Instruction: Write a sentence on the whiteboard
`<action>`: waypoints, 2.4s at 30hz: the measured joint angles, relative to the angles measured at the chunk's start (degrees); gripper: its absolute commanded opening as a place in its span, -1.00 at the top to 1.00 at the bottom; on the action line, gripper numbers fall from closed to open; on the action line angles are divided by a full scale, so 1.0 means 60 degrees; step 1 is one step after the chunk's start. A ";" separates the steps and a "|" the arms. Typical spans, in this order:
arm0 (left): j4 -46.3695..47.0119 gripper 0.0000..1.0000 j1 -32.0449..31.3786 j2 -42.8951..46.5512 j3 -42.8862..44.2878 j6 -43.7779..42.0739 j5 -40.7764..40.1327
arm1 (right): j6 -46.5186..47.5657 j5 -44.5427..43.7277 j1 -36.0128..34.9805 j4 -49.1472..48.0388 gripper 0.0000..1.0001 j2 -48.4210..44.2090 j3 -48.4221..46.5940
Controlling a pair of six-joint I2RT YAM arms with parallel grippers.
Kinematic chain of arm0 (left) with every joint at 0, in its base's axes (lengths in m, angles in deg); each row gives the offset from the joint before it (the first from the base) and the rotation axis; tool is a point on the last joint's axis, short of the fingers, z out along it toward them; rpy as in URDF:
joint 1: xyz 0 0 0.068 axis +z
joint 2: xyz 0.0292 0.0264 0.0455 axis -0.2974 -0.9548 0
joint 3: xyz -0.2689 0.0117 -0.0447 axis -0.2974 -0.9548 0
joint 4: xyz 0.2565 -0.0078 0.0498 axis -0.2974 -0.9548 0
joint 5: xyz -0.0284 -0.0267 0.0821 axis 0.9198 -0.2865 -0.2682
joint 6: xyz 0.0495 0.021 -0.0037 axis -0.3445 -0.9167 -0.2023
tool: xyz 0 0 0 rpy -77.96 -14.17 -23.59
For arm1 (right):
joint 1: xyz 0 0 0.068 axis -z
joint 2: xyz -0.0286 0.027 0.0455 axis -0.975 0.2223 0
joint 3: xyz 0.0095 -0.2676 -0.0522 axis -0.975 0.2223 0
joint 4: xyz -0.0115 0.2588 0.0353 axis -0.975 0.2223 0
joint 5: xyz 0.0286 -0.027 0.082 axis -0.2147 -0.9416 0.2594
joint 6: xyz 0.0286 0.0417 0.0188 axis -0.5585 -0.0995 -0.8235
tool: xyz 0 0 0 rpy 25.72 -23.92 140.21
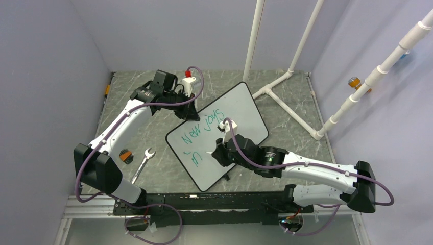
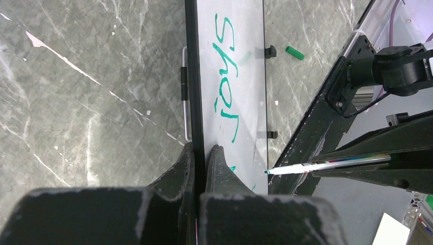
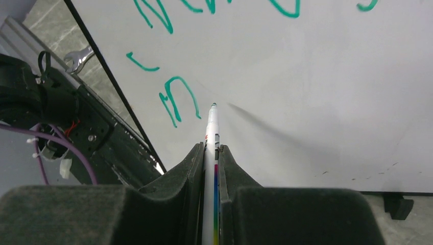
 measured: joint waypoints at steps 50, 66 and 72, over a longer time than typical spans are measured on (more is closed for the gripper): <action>0.0073 1.00 -0.0076 0.0004 0.0000 -0.0117 -0.0080 | 0.0186 0.1188 0.0758 -0.0623 1.00 0.0521 0.0084; 0.0098 1.00 -0.0091 0.0004 0.0000 -0.0113 -0.0066 | -0.0007 0.0769 0.0758 -0.0313 1.00 0.0087 0.0488; 0.0102 1.00 -0.0095 0.0004 0.0000 -0.0113 -0.0073 | -0.0004 0.0437 0.0754 -0.0095 1.00 0.0055 0.0448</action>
